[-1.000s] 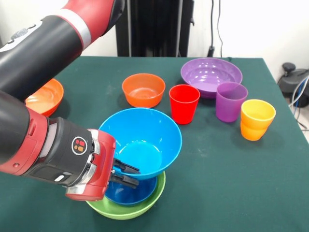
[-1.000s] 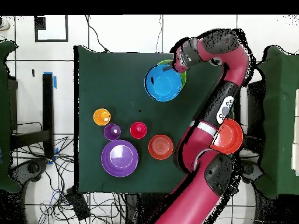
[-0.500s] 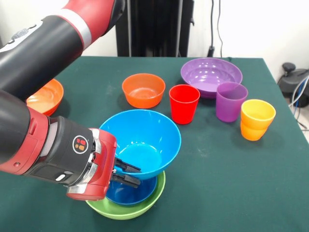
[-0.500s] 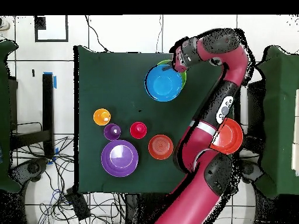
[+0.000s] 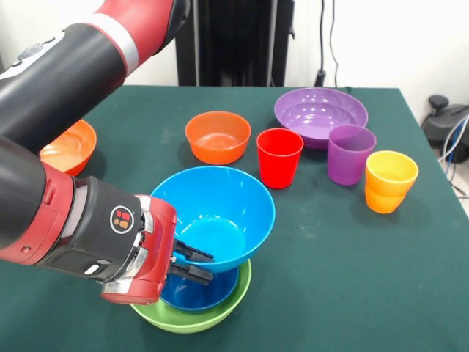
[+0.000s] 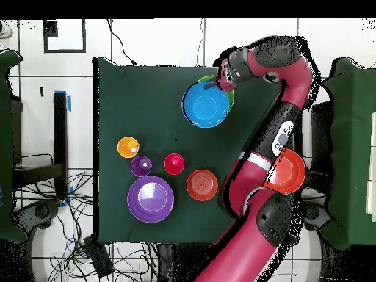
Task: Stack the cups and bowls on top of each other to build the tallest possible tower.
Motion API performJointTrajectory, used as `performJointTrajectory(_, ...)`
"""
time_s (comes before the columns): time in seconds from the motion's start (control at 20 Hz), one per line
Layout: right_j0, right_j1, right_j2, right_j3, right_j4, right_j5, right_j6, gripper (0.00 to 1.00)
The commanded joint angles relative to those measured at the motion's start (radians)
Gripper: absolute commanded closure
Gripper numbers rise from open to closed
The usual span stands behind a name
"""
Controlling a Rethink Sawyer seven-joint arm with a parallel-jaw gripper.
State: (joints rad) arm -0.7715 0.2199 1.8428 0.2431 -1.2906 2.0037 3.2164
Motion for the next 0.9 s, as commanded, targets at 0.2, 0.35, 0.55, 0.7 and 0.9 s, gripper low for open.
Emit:
performJointTrajectory(0.2,0.023,-0.022,-0.141,-0.033,-0.028,0.050,0.037,1.00)
performJointTrajectory(0.35,0.018,-0.021,-0.148,-0.034,-0.034,0.041,0.026,1.00)
performJointTrajectory(0.55,0.005,-0.019,-0.153,-0.041,-0.050,0.043,0.008,1.00)
performJointTrajectory(0.7,-0.002,-0.020,-0.156,-0.039,-0.049,0.038,-0.022,1.00)
performJointTrajectory(0.9,-0.012,-0.015,-0.145,-0.050,-0.072,0.030,-0.077,1.00)
